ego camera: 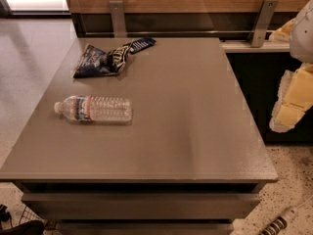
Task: Place water bottle upright
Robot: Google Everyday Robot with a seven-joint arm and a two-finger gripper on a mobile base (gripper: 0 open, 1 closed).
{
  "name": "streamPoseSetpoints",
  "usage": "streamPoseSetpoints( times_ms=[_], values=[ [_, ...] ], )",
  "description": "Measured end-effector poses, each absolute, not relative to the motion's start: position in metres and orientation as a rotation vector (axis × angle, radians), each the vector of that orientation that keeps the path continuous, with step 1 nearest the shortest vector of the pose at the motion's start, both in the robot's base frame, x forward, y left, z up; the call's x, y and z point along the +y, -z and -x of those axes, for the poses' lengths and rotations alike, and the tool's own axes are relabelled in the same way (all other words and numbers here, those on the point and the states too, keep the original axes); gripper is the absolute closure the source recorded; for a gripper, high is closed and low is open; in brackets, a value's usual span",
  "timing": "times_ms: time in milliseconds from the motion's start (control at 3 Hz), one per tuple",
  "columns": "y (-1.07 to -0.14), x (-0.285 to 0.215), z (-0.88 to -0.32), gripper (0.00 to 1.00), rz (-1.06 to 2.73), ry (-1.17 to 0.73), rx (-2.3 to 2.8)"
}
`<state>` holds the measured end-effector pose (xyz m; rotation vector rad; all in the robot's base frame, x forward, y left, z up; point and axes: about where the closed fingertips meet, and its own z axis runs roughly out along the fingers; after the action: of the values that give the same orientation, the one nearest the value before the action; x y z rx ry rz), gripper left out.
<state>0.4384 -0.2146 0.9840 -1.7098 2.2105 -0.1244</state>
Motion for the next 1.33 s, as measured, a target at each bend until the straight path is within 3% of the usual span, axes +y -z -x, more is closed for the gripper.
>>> streamPoseSetpoints(
  times_ms=[667,1000,1333],
  values=[
    [-0.993,-0.185,-0.467,0.0,1.681,0.103,2.147],
    [-0.998,-0.128,-0.508,0.0,1.646,0.116,2.135],
    [-0.988,-0.037,-0.539,0.0,1.678,0.199,2.153]
  ],
)
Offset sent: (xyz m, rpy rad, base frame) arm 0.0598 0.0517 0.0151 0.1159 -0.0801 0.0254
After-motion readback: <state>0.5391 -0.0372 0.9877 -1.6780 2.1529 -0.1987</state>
